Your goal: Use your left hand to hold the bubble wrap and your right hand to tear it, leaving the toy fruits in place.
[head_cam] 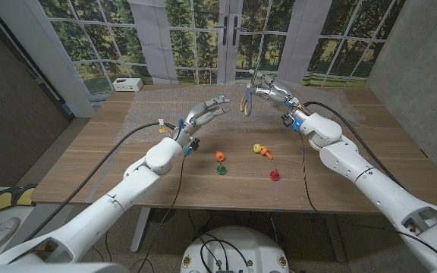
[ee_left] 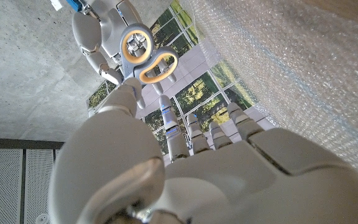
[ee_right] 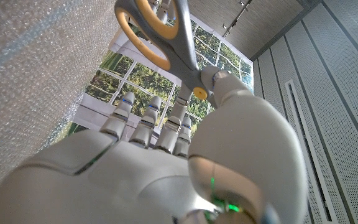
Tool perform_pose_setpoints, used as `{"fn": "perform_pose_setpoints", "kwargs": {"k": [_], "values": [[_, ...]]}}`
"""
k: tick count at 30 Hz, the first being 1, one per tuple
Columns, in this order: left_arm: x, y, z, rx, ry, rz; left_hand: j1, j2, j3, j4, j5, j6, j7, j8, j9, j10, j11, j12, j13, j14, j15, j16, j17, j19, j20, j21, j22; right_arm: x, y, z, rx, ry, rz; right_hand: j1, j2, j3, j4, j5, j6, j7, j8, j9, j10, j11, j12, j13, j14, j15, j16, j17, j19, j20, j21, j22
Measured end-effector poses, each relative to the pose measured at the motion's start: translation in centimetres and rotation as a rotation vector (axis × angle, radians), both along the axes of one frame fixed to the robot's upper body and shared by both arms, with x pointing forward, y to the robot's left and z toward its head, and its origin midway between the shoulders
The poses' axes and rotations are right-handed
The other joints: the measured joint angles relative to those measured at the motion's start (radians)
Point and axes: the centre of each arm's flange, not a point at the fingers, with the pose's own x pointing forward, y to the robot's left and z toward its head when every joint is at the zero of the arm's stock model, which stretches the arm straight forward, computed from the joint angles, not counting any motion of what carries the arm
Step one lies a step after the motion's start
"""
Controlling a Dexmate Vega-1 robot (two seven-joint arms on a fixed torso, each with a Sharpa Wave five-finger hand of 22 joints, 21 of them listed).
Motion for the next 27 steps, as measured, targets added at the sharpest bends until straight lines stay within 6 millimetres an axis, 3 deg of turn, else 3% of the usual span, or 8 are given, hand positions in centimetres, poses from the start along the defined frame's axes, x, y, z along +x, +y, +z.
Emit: {"fn": "perform_pose_setpoints", "kwargs": {"k": [27], "values": [[0.39,-0.99,0.26,0.022,0.003,-0.015,0.009,-0.009,-0.018,0.004,0.018,-0.005,0.005,-0.011,0.0,-0.004,0.004,-0.011,0.0,0.0,0.0,0.0,-0.005,0.0,0.0,0.0,0.0,-0.63,0.13,-0.23,-0.016,-0.018,0.009,0.0,0.0,-0.001,-0.001,-0.001,0.0,0.0,0.0,0.0,-0.004,-0.004,0.0,0.0,0.0,0.0,0.0,-0.002,0.0,0.0,0.0,0.0]]}}
